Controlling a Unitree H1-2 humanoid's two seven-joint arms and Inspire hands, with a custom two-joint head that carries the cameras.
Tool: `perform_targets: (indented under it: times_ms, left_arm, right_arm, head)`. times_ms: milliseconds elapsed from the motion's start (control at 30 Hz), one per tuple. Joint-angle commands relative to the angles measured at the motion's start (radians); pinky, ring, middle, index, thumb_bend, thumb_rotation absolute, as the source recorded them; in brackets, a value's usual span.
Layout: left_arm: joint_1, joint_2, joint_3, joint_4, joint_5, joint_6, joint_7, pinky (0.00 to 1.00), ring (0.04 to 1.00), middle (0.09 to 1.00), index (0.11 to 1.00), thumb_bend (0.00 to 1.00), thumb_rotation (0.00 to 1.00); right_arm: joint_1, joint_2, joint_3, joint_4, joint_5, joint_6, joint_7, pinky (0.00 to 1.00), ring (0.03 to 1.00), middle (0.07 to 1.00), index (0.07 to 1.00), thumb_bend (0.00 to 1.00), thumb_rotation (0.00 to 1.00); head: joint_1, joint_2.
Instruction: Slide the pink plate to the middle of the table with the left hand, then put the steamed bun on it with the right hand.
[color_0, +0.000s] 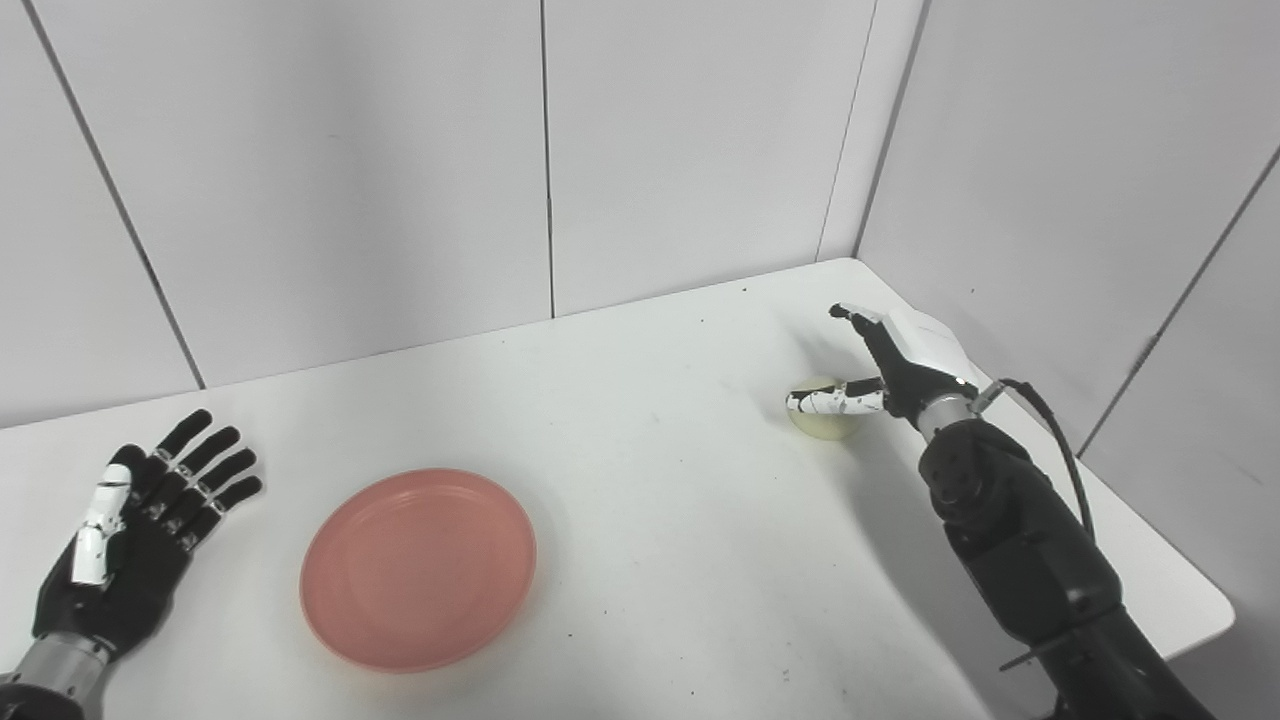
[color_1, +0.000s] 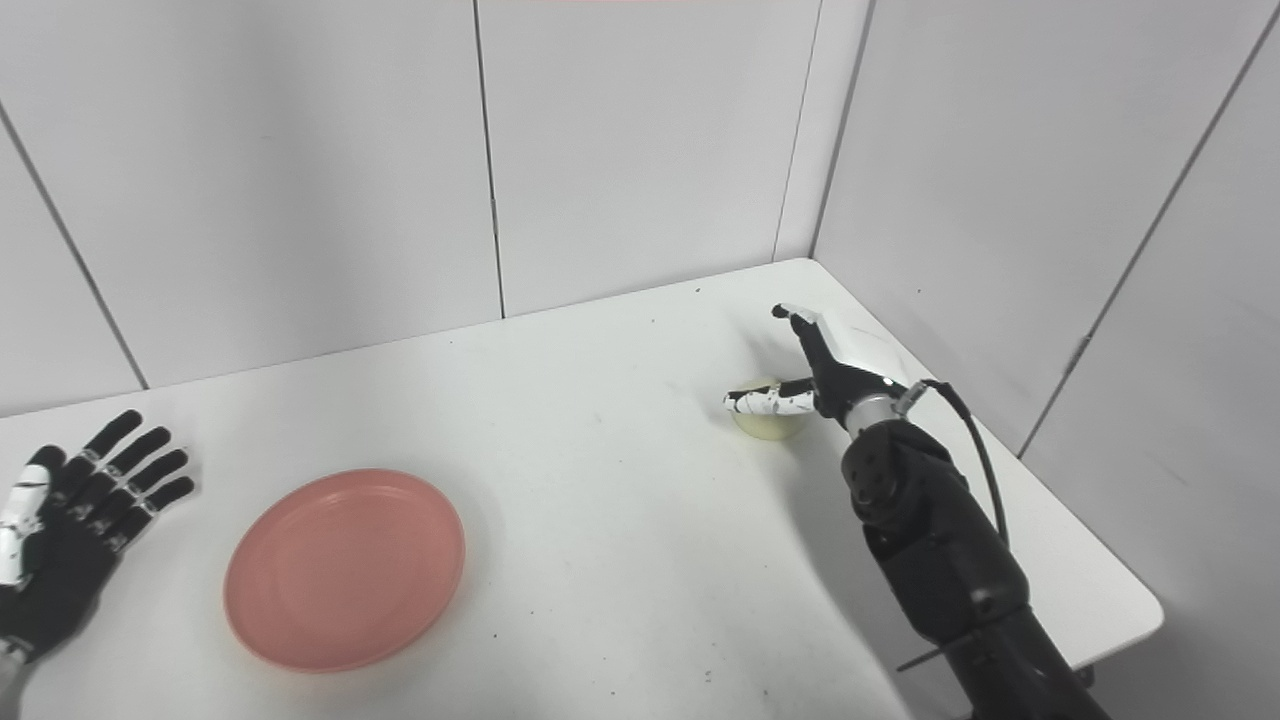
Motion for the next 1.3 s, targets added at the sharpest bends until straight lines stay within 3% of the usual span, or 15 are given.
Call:
perform_targets:
  times_ms: [0,167,700,1267]
  left_arm:
    - [0.134,0.004,-0.007,0.092,0.036,0.087,0.039,0.78,0.820,0.850,0.854,0.51,0.86]
    - [0.138,0.005,-0.009,0.082,0.036,0.094,0.043,0.78,0.820,0.850,0.855,0.51,0.86]
    - [0.148,0.009,-0.013,0.055,0.033,0.110,0.042,0.78,0.822,0.851,0.856,0.51,0.87]
    - [0.173,0.009,-0.038,-0.006,0.047,0.115,0.053,0.78,0.823,0.855,0.860,0.52,0.86]
  right_arm:
    - [-0.046,-0.018,-0.001,-0.003,-0.007,0.015,-0.021,0.72,0.862,0.907,0.875,1.00,0.49]
    - [-0.054,-0.015,0.008,0.021,0.004,0.015,-0.019,0.72,0.871,0.921,0.882,1.00,0.51]
    - [-0.074,-0.027,0.037,0.048,0.014,0.051,0.019,0.72,0.872,0.928,0.884,1.00,0.48]
    - [-0.080,-0.035,0.063,0.104,0.036,0.045,0.026,0.70,0.848,0.906,0.874,0.99,0.44]
  head:
    - [0.001,0.001]
    - [-0.001,0.005]
    - [0.000,0.022]
    - [0.007,0.034]
